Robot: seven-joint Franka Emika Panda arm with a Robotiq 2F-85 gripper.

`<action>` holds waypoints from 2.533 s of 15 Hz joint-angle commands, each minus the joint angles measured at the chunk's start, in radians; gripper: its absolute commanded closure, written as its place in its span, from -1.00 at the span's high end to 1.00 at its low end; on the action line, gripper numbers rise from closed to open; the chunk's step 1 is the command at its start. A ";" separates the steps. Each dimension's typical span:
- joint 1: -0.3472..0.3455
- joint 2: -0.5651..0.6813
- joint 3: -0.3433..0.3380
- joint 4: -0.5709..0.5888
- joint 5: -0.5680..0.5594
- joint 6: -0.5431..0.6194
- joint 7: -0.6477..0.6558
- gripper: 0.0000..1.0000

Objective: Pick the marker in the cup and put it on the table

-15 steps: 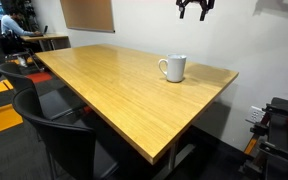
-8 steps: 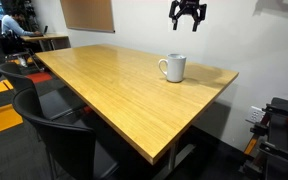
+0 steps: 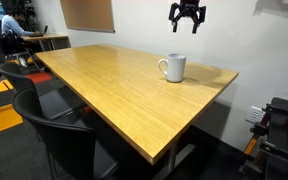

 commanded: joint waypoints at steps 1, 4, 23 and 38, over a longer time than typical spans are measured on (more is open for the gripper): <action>0.013 0.020 -0.007 -0.003 0.010 0.011 -0.002 1.00; 0.017 0.038 -0.005 -0.009 0.013 0.018 -0.007 1.00; 0.016 0.185 0.015 0.023 0.083 0.142 -0.090 0.33; 0.005 0.201 0.024 0.031 0.107 0.114 -0.111 0.02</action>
